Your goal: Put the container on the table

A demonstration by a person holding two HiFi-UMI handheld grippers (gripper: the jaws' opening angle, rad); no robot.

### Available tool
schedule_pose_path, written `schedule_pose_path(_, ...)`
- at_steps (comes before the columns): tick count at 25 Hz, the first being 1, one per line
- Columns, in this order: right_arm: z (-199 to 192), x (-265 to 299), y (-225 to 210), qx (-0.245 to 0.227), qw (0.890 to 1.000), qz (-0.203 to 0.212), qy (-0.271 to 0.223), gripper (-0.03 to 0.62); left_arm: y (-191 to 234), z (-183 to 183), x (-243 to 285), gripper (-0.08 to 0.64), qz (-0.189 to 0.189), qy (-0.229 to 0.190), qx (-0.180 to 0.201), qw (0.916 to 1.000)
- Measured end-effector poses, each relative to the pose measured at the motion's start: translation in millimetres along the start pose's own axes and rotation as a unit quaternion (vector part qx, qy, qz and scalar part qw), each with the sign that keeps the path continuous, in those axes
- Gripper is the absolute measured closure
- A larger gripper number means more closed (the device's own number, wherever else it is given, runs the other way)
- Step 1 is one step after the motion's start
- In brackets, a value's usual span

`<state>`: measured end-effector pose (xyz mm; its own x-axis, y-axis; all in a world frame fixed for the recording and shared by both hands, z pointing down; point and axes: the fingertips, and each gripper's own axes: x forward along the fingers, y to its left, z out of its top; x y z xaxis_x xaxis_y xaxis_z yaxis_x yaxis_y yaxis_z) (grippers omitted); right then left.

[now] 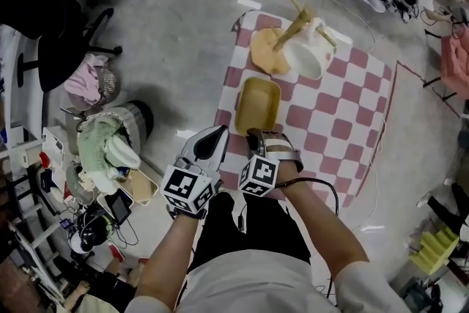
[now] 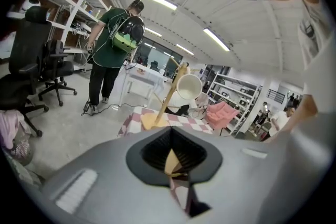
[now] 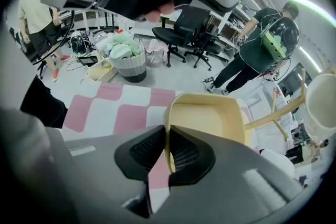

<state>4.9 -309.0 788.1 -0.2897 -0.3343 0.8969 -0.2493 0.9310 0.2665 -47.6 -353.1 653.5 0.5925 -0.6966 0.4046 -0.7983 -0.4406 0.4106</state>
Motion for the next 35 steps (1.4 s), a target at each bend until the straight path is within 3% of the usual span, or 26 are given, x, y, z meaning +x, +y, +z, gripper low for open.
schedule_pose_path(18,-7.8,37.8,10.3,0.001,0.999,-0.004,0.041,0.557,12.1,-19.1,-7.0,0.558,0.009,0.010,-0.014,0.9998)
schedule_pose_path(22,-3.4,34.3,8.8,0.009,0.999,-0.003,0.038,0.532,15.4,-16.9,-14.2,0.558,0.011,0.010,-0.013,0.9998)
schedule_pose_path(28,13.4,2.9,4.2,0.024,0.999,-0.026,0.024,0.531,5.0,-3.9,-35.4,0.558,0.000,0.002,-0.008,1.0000)
schedule_pose_path(35,43.5,-60.5,3.0,0.096,0.994,-0.048,-0.033,0.534,-21.4,6.8,-59.3,0.558,-0.020,0.003,-0.005,0.9998)
